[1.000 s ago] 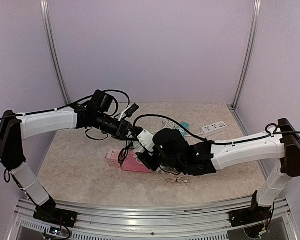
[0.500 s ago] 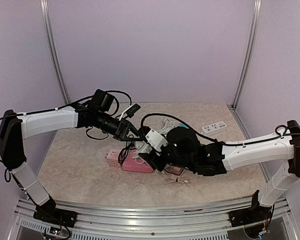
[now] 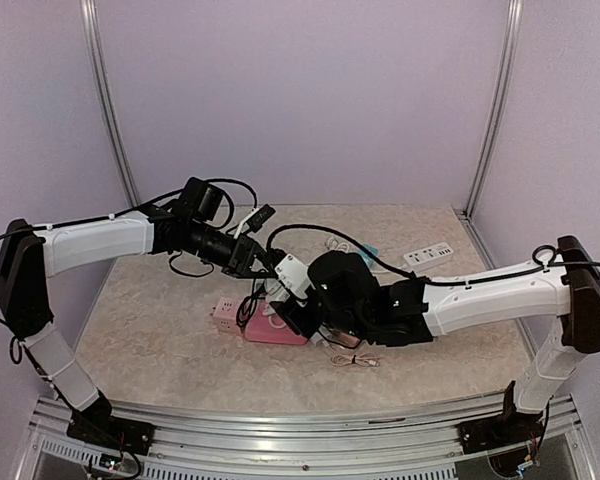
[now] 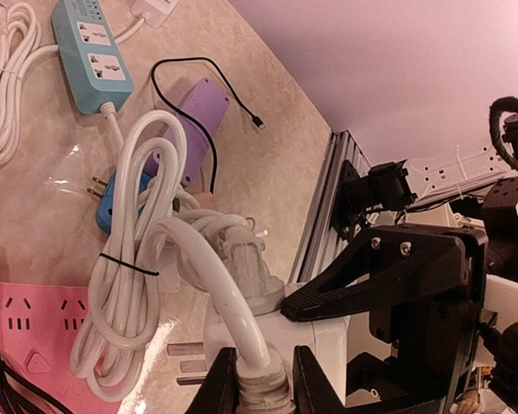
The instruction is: Pull the plug off the socket
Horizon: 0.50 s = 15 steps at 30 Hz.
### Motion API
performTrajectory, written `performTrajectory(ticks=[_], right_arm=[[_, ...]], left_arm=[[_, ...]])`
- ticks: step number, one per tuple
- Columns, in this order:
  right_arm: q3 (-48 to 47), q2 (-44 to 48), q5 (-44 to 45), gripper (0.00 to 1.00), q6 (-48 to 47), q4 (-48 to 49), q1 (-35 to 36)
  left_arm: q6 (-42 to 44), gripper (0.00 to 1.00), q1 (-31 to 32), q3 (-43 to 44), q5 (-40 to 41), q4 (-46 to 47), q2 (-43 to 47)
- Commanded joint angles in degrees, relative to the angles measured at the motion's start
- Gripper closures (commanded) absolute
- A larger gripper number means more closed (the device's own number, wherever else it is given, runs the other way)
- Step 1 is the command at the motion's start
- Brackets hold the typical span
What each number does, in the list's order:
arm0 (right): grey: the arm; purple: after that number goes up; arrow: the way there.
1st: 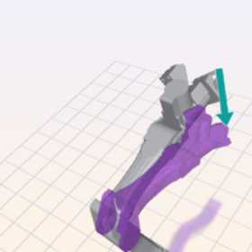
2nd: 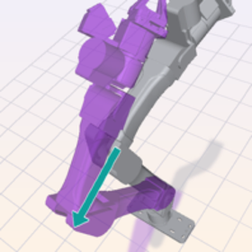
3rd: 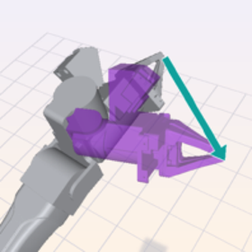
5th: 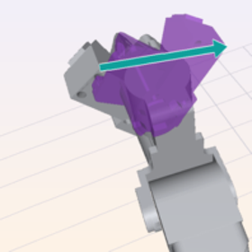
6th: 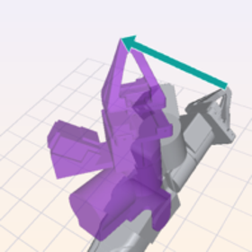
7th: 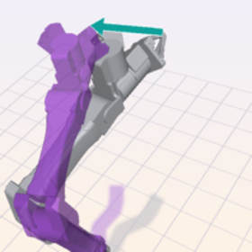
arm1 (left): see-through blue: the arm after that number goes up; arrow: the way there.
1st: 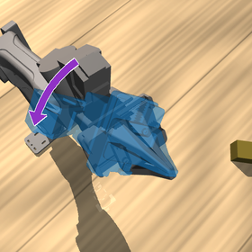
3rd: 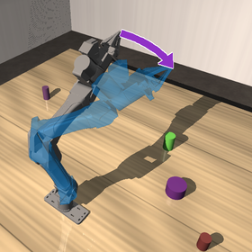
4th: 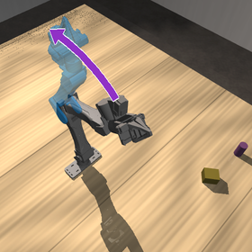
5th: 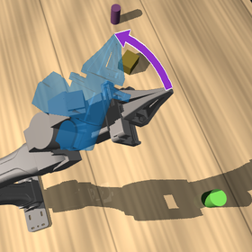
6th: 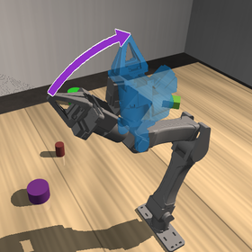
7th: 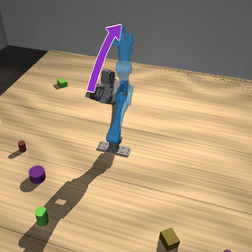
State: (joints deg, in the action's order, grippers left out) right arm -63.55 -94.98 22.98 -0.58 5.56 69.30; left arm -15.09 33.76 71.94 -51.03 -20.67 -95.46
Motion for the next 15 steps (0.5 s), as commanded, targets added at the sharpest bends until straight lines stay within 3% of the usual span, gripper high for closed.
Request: performTrajectory(ticks=[1,8,15], right_arm=[[-3.2,-2.6,7.8,1.00,0.5,-4.5,-0.6],[-4.2,-3.3,8.2,1.00,0.4,-4.8,-0.9],[1.6,1.5,-0.6,1.00,-4.7,2.0,-0.1]], left_arm=[[1.3,1.00,-0.2,1.3,-1.0,-0.9,1.1],[1.9,1.00,0.1,1.7,-1.0,-1.7,1.0],[2.6,1.00,0.1,2.2,-0.8,-2.8,0.3]])
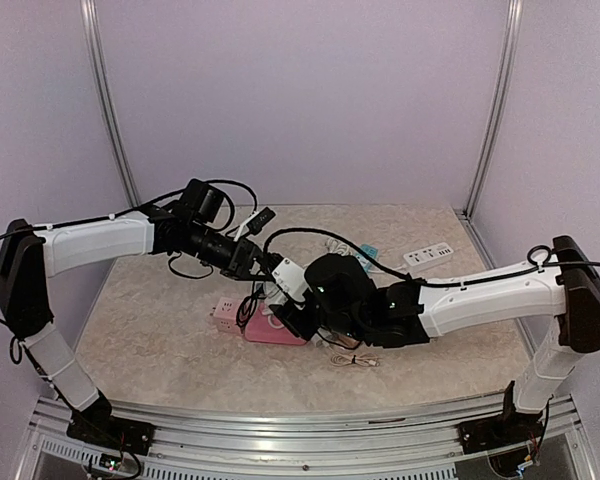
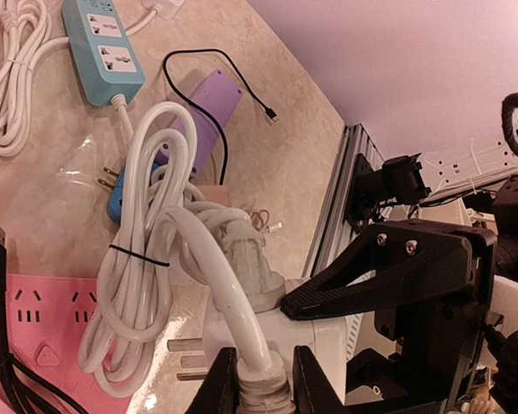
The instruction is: Pull the plug off the socket
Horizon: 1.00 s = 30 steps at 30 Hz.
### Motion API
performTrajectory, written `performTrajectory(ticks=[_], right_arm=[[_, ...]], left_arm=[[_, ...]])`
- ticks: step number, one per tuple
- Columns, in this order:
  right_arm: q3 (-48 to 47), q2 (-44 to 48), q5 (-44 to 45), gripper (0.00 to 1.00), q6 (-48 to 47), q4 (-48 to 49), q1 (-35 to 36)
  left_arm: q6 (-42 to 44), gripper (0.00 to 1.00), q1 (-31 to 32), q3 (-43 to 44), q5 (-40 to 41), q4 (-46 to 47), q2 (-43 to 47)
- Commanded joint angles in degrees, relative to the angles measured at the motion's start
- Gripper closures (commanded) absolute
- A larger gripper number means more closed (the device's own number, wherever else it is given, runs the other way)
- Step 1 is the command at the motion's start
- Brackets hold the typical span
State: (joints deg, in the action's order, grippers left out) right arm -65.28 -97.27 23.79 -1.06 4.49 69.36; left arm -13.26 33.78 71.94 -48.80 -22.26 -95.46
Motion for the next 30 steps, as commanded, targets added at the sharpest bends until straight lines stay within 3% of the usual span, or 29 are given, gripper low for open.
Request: performTrajectory(ticks=[1,15,24,30], right_arm=[[3.9,4.5,-2.0,1.00,-4.7,3.8,0.2],[4.5,6.9,-5.9,1.00,-6.7,4.8,2.0],[-0.2,3.6,6.5,1.00,-3.1,-0.6,1.8],[-1.5,2.0,9.5,1.00,0.9,-3.4,-0.2]], left_arm=[[0.8,1.00,0.1,2.3,-3.0,-1.3,0.2],[0.7,1.00,-0.4,2.8,-3.4,-2.2,-1.4],[0.8,1.00,0.1,2.2,-2.3,-1.3,-0.3],[1.2,1.00,0.7,2.1,-1.6,-1.3,0.6]])
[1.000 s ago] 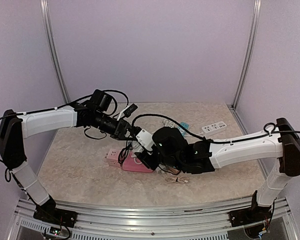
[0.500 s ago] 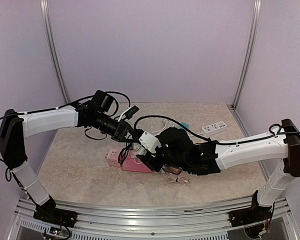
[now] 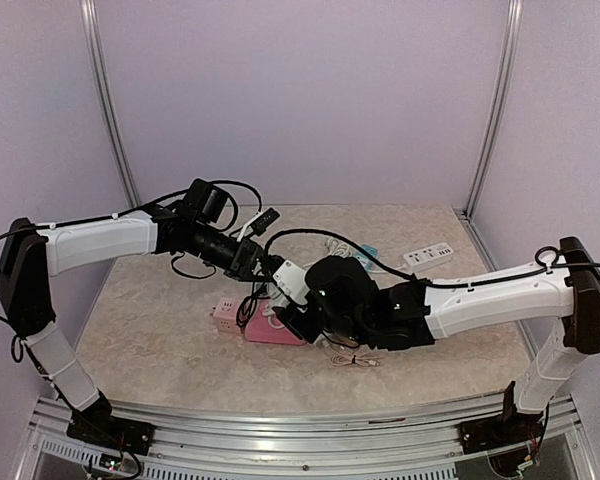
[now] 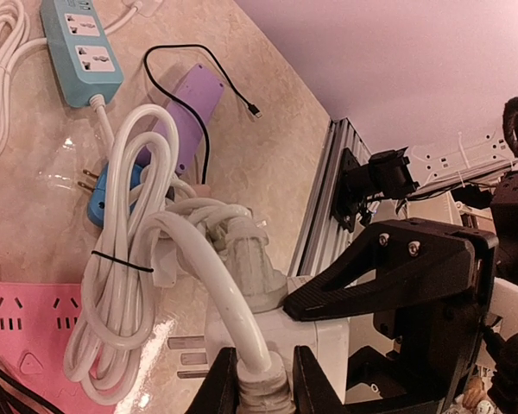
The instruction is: Pull the plug off the socket
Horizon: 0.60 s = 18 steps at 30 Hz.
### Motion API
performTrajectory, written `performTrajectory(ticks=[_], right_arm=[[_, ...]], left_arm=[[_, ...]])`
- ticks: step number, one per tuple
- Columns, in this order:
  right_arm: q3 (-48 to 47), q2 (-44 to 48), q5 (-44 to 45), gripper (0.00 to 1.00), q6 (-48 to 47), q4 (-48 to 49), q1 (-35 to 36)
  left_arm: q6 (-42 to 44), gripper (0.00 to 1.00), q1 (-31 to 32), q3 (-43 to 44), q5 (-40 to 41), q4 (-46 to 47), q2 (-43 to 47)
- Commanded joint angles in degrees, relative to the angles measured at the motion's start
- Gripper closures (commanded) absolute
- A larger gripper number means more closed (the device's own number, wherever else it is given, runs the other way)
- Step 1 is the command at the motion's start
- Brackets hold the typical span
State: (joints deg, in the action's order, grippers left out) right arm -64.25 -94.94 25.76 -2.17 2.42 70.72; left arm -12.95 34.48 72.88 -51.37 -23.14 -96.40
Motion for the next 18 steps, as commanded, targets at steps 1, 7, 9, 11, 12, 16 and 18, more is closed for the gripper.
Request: performTrajectory(ticks=[1,7,9,11,12,16,18], right_arm=[[-2.7,-0.4,7.6,1.00,2.0,-1.6,-1.7],[-3.3,-0.7,8.3,1.00,5.3,-3.8,-3.1],[-3.1,-0.5,8.2,1.00,5.6,-4.0,-3.3],[-2.1,0.2,6.2,1.00,4.9,-2.8,-3.2],[-1.1,1.0,4.5,1.00,3.5,-1.1,-3.3],[3.2,4.5,-2.9,1.00,-2.2,5.2,-2.2],[4.5,6.1,-5.5,1.00,-4.5,7.1,-1.2]], left_arm=[[0.9,1.00,0.1,1.2,1.0,-0.5,1.6],[1.0,1.00,0.1,1.3,1.0,-0.5,1.8],[1.2,1.00,0.1,1.3,1.1,-0.6,1.8],[1.3,1.00,0.0,1.3,1.1,-0.8,1.9],[1.3,1.00,0.0,1.3,1.0,-0.8,1.8],[1.6,1.00,-0.3,1.5,0.7,-1.3,1.3],[1.7,1.00,-0.4,1.7,0.6,-1.4,1.1]])
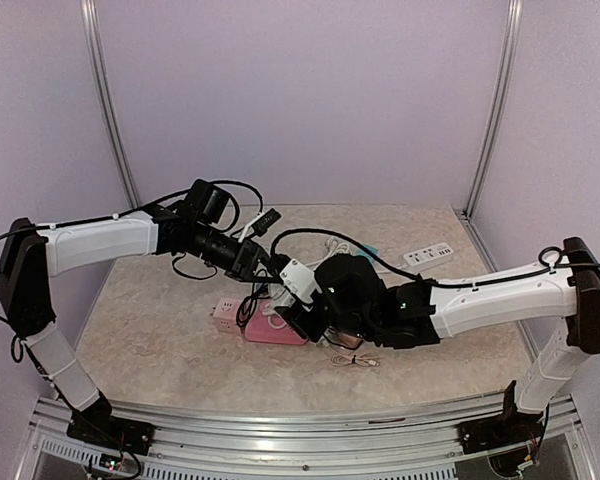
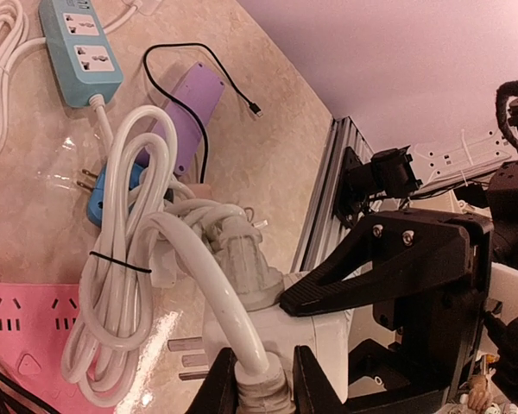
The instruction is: Pull the plug off the socket
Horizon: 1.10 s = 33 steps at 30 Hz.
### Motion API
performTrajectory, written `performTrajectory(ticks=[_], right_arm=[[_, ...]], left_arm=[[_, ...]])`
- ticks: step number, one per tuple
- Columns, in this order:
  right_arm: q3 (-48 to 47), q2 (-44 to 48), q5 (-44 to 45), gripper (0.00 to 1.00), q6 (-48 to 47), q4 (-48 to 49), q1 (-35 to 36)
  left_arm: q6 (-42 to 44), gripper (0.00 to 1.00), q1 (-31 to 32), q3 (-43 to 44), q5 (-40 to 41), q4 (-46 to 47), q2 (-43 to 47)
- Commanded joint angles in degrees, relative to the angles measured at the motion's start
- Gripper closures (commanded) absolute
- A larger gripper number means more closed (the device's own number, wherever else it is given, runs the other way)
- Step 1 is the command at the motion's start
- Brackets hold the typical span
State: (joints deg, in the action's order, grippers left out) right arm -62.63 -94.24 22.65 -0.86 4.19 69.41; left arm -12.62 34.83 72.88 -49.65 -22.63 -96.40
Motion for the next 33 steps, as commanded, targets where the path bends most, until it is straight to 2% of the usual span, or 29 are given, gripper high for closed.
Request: performTrajectory(ticks=[1,13,23,29,33], right_arm=[[3.2,5.9,-3.5,1.00,-6.5,5.5,0.4],[0.9,5.4,-8.8,1.00,-10.0,0.5,1.6],[-7.0,-1.8,4.0,1.00,-3.5,-8.3,0.2],[-7.3,-1.2,6.6,1.00,0.8,-10.0,-2.9],[-6.0,-0.3,3.9,1.00,0.1,-8.5,-3.1]], left_arm=[[1.5,1.00,-0.8,1.7,-1.2,-2.0,1.1],[1.5,1.00,-1.1,1.9,-1.8,-2.2,0.9],[1.6,1.00,-0.6,1.9,-1.8,-2.2,0.9],[1.6,1.00,-0.6,1.8,-1.7,-2.2,1.1],[1.6,1.00,-0.6,1.9,-1.8,-2.2,1.0]])
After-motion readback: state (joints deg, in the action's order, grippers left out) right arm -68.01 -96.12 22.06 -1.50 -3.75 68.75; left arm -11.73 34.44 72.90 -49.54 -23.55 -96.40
